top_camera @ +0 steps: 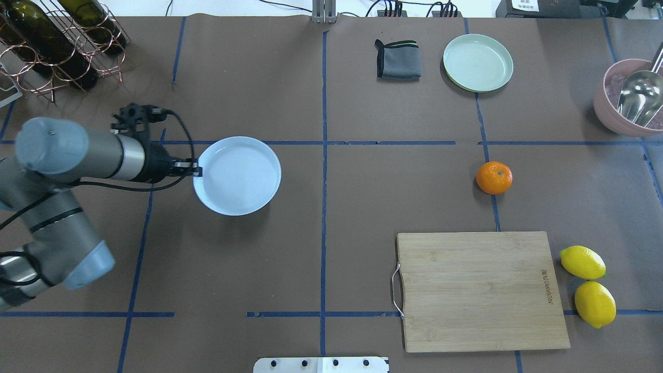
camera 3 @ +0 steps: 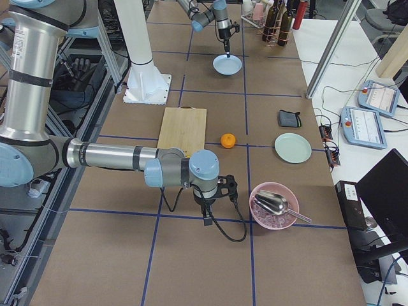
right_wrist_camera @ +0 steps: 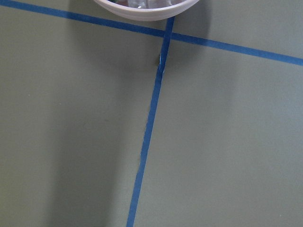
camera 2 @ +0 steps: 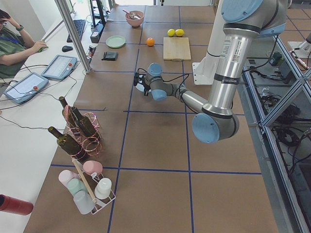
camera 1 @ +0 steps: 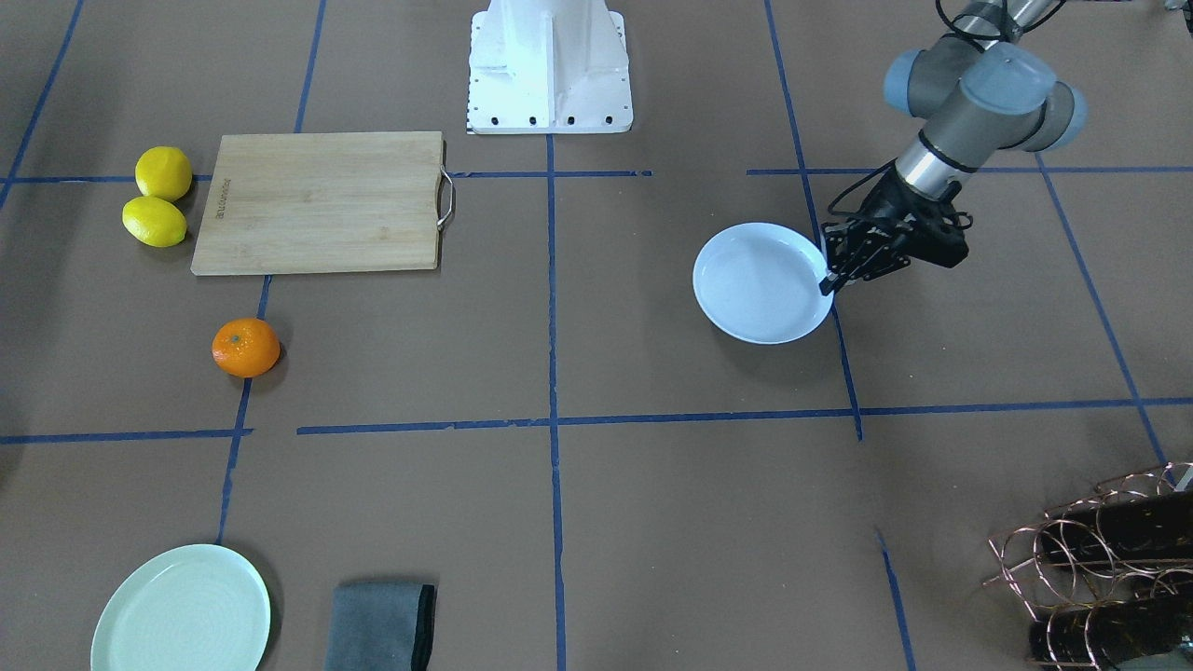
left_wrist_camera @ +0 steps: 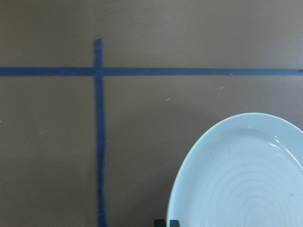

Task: Pick orange to plate
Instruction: 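Push the light blue plate with the left gripper toward the table center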

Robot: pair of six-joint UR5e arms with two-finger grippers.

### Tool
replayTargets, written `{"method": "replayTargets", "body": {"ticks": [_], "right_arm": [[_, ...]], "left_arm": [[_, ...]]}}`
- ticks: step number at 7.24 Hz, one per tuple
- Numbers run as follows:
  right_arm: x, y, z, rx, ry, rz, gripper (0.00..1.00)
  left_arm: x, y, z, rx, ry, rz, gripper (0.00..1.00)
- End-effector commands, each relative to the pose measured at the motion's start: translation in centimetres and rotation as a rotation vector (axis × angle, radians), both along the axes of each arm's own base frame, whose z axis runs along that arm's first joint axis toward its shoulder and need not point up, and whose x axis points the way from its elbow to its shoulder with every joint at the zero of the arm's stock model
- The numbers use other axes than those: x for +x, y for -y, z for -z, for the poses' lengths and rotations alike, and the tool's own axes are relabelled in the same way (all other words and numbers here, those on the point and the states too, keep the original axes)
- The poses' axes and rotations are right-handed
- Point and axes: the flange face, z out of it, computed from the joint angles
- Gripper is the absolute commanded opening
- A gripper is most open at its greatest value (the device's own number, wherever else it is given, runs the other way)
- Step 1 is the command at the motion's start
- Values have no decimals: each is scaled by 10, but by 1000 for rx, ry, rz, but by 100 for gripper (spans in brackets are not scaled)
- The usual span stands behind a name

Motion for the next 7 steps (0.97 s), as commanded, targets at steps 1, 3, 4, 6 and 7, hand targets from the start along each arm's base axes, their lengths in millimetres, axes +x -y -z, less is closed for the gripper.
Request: {"method": "replayTargets", "body": {"ticks": [1, 3, 4, 6, 7], "right_arm": [[0, 0, 0, -1, 1, 0, 100], [0, 0, 0, -2, 1, -1, 100], [0, 1, 0, -1, 1, -1, 100], [0, 0, -1, 3, -7, 4, 100], [1, 1, -1, 5, -10, 2, 100]], "left_arm": [[114, 11, 76, -43, -29, 57, 0], [131, 6, 82, -36, -25, 55, 0], [137, 1, 87, -32, -30, 43, 0], [136, 1, 85, -30, -21, 42, 99], [133, 2, 83, -26, -19, 42, 100]]}}
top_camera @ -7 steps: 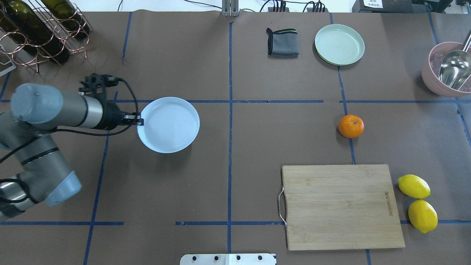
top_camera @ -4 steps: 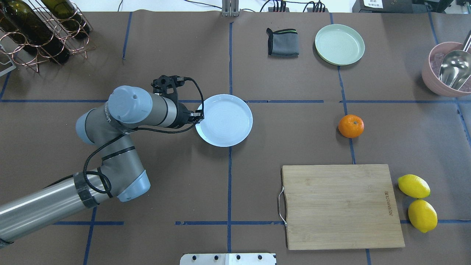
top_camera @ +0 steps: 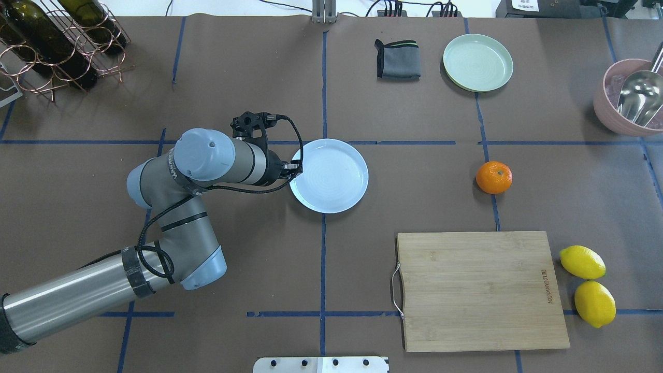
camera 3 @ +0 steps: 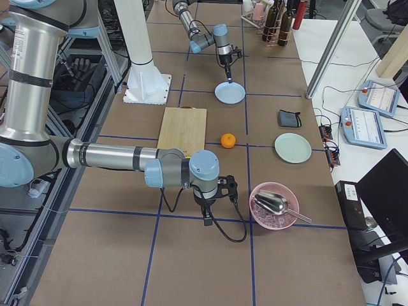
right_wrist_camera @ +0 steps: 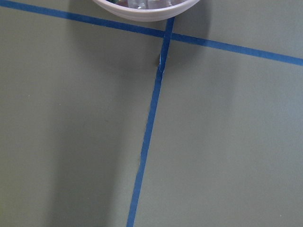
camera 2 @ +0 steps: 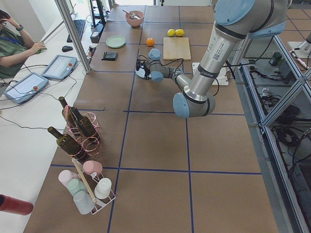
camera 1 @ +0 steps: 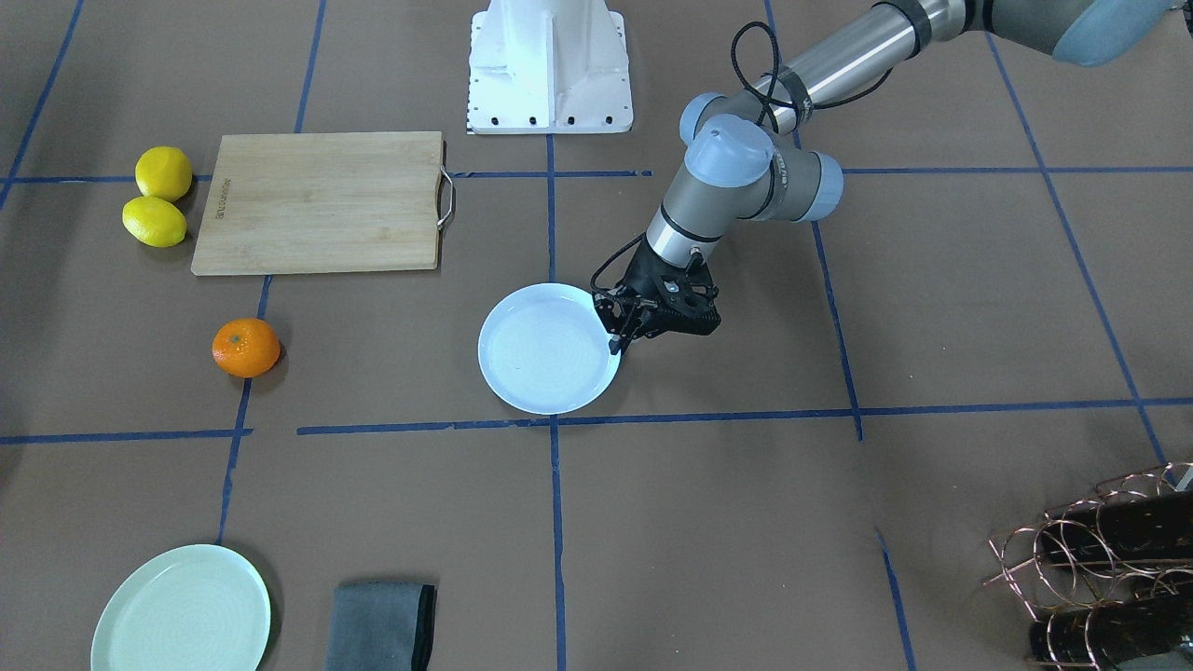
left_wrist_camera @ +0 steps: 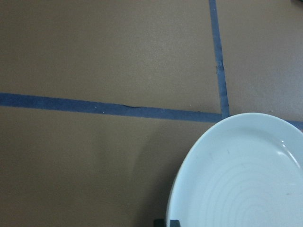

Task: Pick orange to plate
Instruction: 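Push the light blue plate with the left gripper toward the table center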

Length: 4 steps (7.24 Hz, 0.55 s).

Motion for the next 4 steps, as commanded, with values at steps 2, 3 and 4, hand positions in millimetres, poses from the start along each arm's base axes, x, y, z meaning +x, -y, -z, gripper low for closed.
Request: {"method": "replayTargets", "body": {"ticks": [2, 3, 4], "right_arm": [[-1, 12, 21, 68, 1, -11, 100], [-2, 20, 32, 83, 15, -31, 100], [-3, 25, 50, 116, 19, -31, 100]], "left_arm": [[-47, 21, 17, 47, 131, -66, 100], [-112, 18, 18, 118, 188, -129, 100], [-187, 14, 17, 183, 194, -113, 100]]}}
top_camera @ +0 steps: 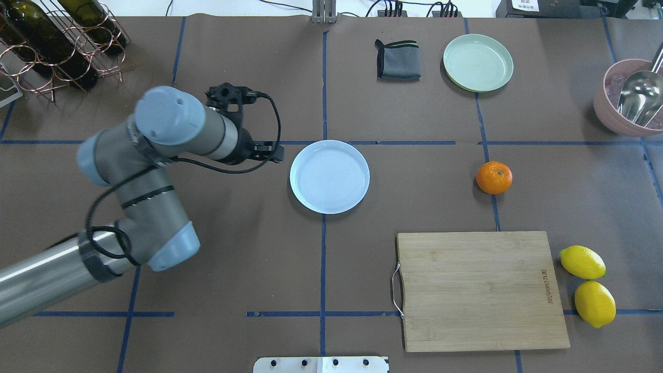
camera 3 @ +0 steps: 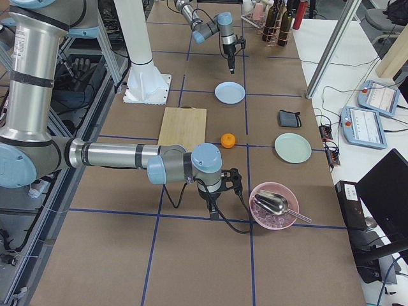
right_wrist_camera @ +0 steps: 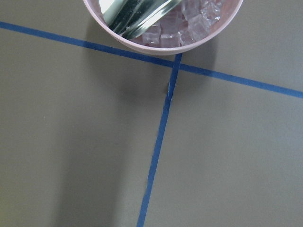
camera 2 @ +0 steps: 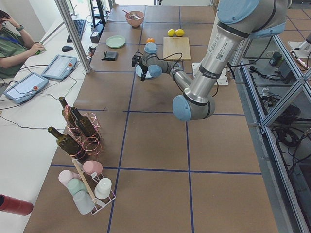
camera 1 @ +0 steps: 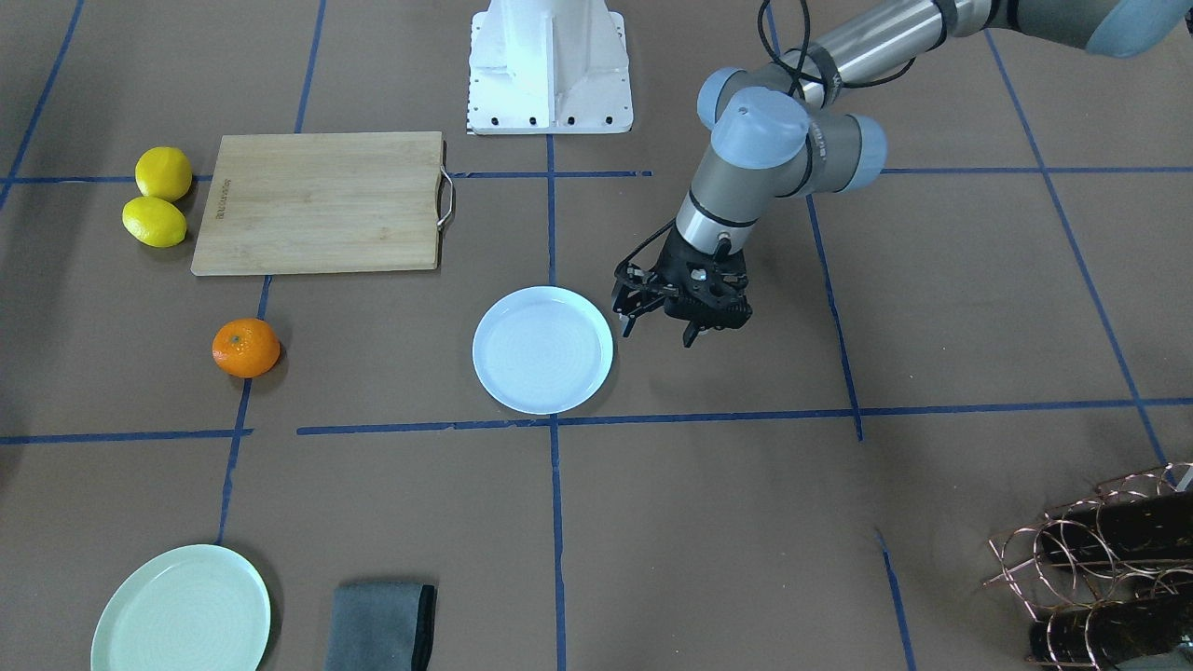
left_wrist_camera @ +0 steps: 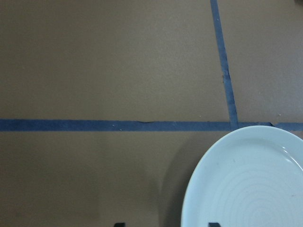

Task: Pick orange to plate
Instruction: 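Withdraw the left arm while the right arm moves above the orange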

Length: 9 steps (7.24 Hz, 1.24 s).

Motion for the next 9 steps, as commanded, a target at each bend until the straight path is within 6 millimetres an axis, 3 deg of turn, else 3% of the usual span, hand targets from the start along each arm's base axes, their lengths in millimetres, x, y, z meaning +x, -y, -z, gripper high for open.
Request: {"method": "replayTargets", "body": {"ticks": [1, 3, 5, 6, 7, 8, 9], "right_arm": [[-4, 14, 39, 64, 22, -4, 100], [-26, 32, 71, 123, 77, 48, 100], [-58, 61, 108, 143, 93, 55, 100], [-81, 68, 136, 128, 116, 39, 100], [-103, 75, 155, 116, 129, 34, 100], [-130, 84, 174, 108, 149, 46, 100], [-163, 95, 204, 123, 176, 71, 100]], "left_arm": [[-157, -3, -32, 75, 44, -14, 100], [-286, 13, -122, 6, 82, -35, 100], [-391, 2, -220, -27, 172, -19, 100], [-443, -14, -274, 9, 204, -78, 100], [-495, -17, -316, -3, 217, -91, 100], [-520, -27, -348, -31, 240, -134, 100], [-529, -34, -365, -56, 263, -198, 100]]}}
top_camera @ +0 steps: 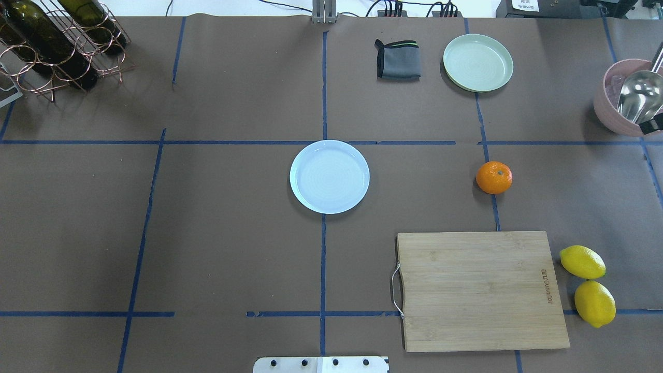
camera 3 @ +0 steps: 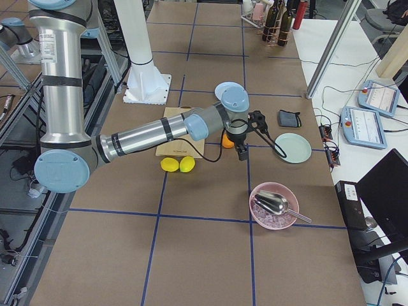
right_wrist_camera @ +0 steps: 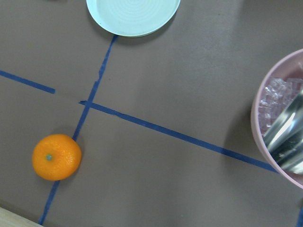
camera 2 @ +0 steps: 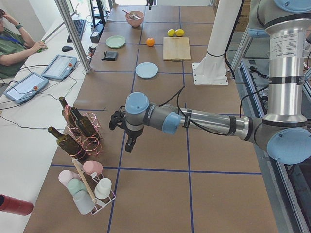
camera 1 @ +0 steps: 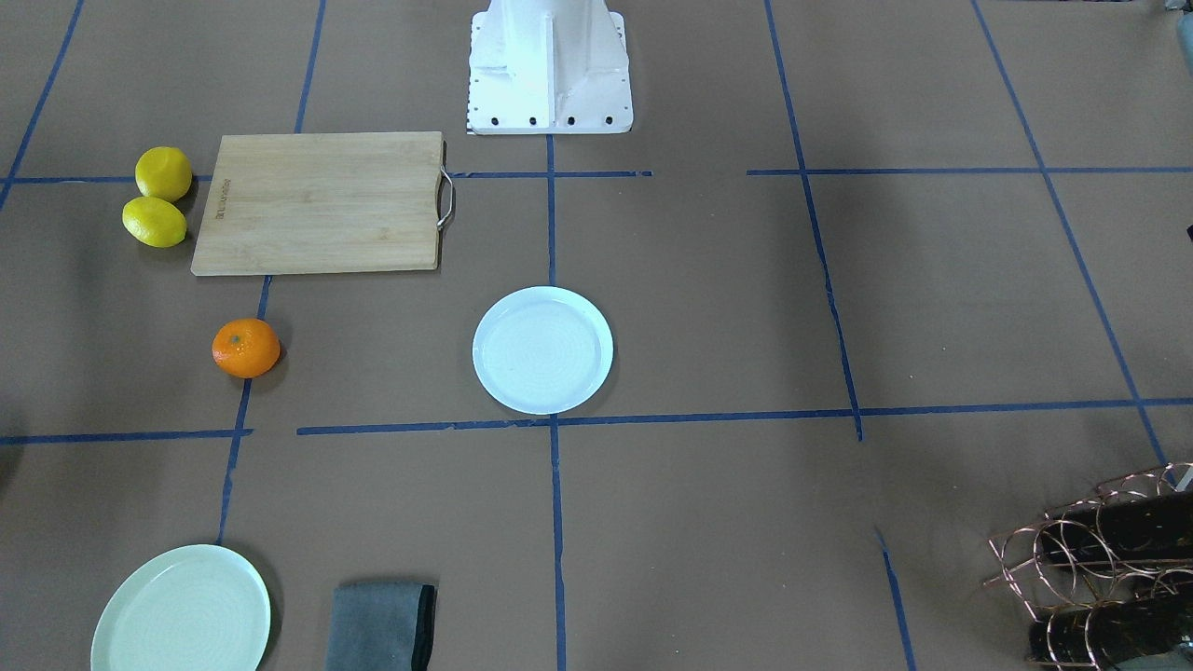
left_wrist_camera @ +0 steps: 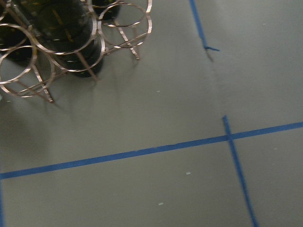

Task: Pick orange to plate
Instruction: 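Withdraw the left arm while the right arm moves above the orange, then lower the right gripper onto the orange and close on it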

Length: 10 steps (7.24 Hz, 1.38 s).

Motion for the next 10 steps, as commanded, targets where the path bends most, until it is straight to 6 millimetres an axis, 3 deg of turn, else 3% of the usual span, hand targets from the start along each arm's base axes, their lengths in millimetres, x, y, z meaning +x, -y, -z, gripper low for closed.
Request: {"method": "replayTargets", "body": {"ticks": [1, 2, 3, 6, 7, 8, 10], "right_arm": [[-55, 11, 43, 16, 39, 42, 100], [-67, 8, 42, 18, 30, 59, 100], [-92, 4, 37, 44, -33, 67, 100], [-206, -28, 42, 2, -78, -58, 100], [-227, -37, 41, 15, -86, -71, 100], [-236, -40, 36, 24, -108, -74, 100], [-262, -20, 27, 31, -148, -89, 100]], "left_arm": [[-26, -22, -38, -85, 20, -75, 100], [-27, -26, -42, -132, 17, -73, 100], [-27, -26, -40, -131, 17, -69, 100], [-27, -27, -37, -125, 19, -69, 100], [-27, -26, -36, -124, 19, -69, 100], [-27, -26, -36, -124, 19, -69, 100], [-27, -26, -36, -124, 19, -69, 100]]}}
